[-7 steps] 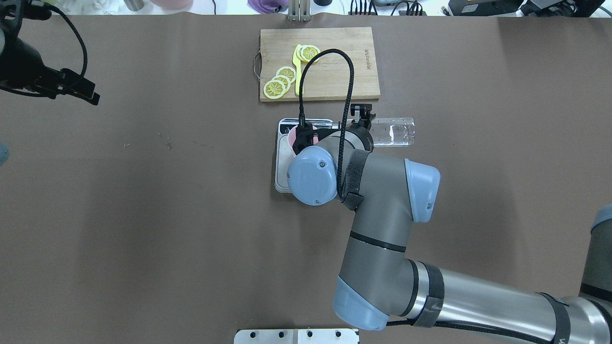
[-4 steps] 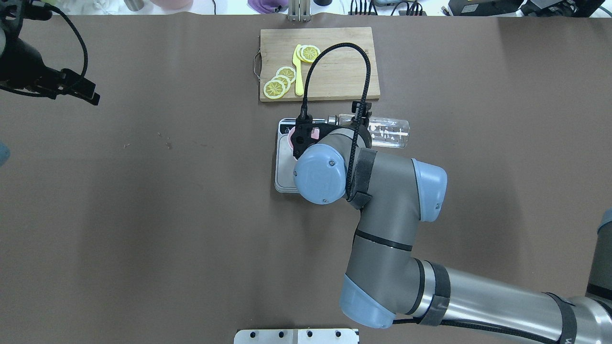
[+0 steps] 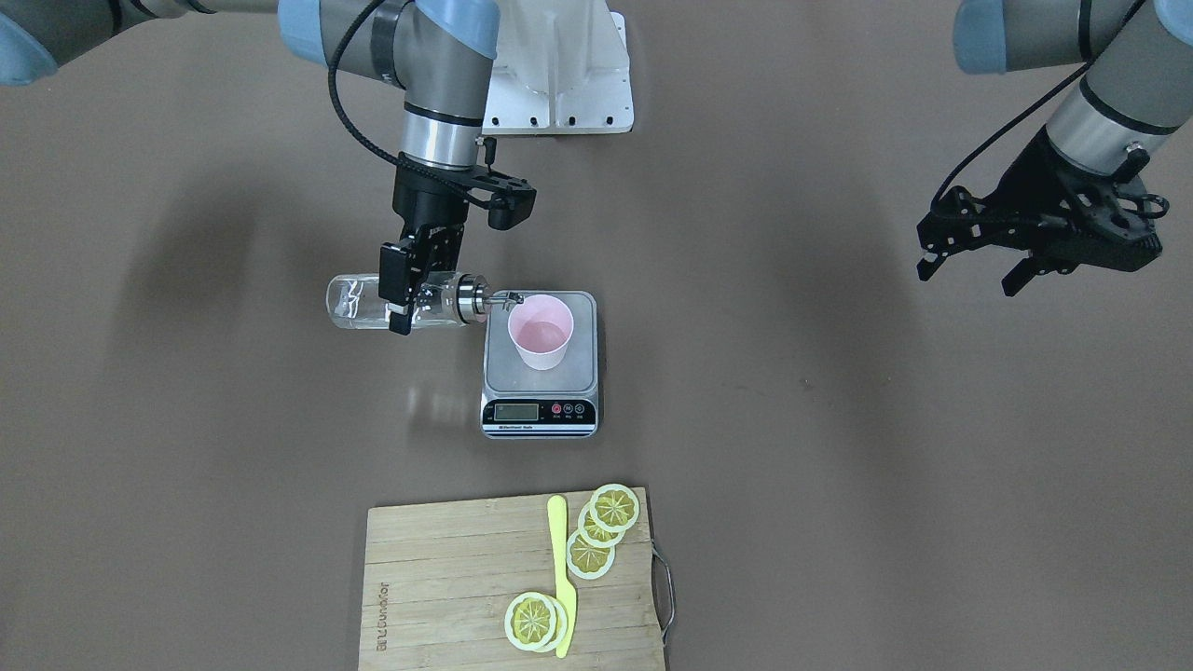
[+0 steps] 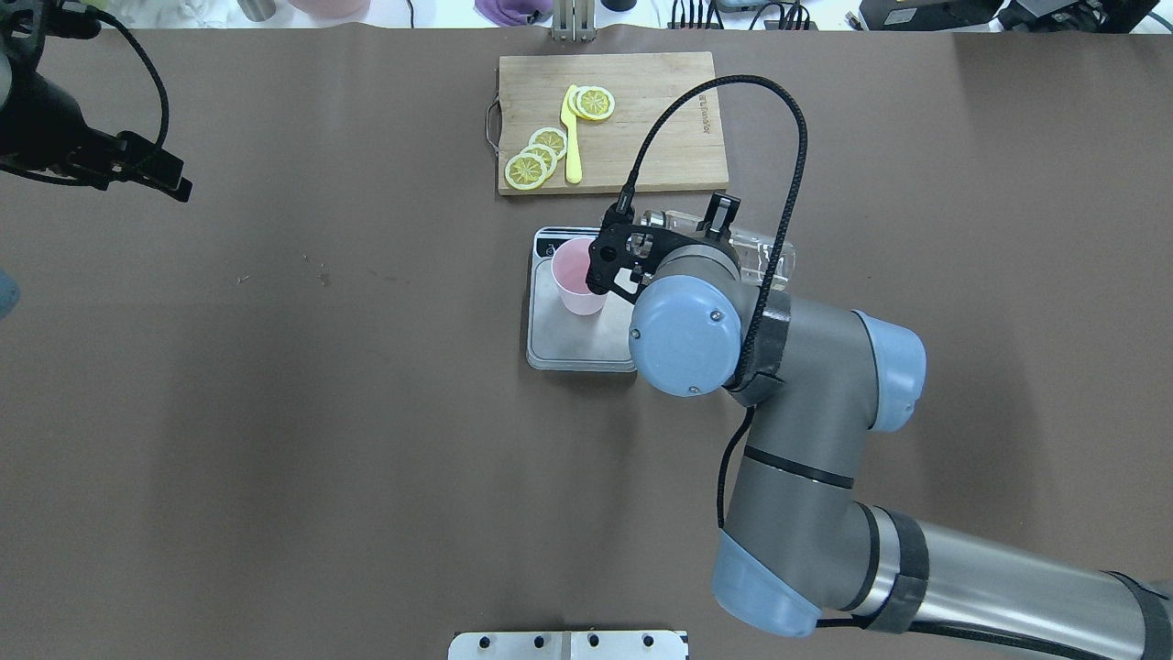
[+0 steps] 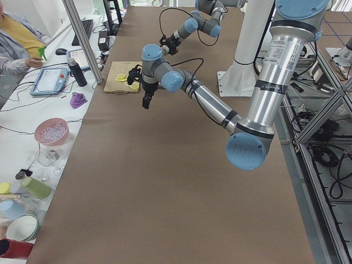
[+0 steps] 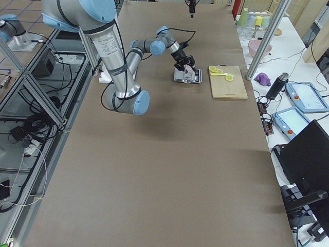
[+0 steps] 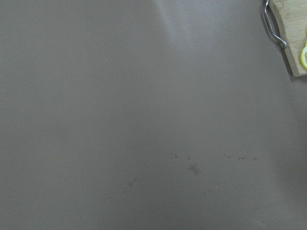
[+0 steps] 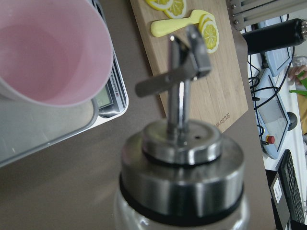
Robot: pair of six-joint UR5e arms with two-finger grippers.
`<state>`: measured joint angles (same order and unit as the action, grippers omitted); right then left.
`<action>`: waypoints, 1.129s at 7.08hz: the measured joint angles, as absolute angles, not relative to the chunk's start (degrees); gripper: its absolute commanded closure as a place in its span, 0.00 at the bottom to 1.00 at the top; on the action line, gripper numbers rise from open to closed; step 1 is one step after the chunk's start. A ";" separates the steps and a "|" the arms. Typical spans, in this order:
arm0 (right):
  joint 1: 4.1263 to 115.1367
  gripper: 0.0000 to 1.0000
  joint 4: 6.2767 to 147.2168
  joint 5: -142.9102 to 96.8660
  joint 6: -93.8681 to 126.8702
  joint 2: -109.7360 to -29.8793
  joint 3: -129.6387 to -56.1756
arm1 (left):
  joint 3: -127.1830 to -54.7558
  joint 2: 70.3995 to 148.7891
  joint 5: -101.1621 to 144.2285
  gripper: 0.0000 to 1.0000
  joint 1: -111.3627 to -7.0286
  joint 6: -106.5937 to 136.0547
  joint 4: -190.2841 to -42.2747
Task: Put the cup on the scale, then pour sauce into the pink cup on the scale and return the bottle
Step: 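Tilt the bottle upright and carry it back with the right gripper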
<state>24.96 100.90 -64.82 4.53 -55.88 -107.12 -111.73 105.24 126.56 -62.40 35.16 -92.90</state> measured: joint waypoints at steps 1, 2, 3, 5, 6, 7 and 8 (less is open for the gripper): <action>25.29 1.00 100.56 -65.62 5.32 -58.84 -111.02 | -111.69 105.19 126.56 0.03 -62.40 35.16 -92.90; 25.81 1.00 100.33 -66.86 6.94 -61.46 -114.09 | -111.79 105.17 126.56 0.03 -62.40 35.16 -92.90; 26.41 1.00 99.45 -68.60 11.71 -64.10 -116.42 | -111.82 105.18 126.56 0.03 -62.40 35.15 -92.90; 28.57 1.00 90.54 -72.75 20.57 -71.22 -117.95 | -111.87 105.20 126.56 0.03 -62.41 35.16 -92.90; 30.57 1.00 82.03 -75.46 22.74 -76.69 -118.01 | -111.95 105.20 126.56 0.03 -62.43 35.16 -92.90; 32.80 1.00 73.28 -78.51 24.41 -82.12 -117.83 | -111.99 105.19 126.56 0.03 -62.44 35.16 -92.90; 34.97 1.00 64.56 -81.33 26.14 -86.90 -117.00 | -112.06 105.15 126.56 0.03 -62.47 35.16 -92.90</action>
<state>34.97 64.56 -81.33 26.14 -86.90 -117.00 -112.06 105.15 126.56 -62.47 35.16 -92.90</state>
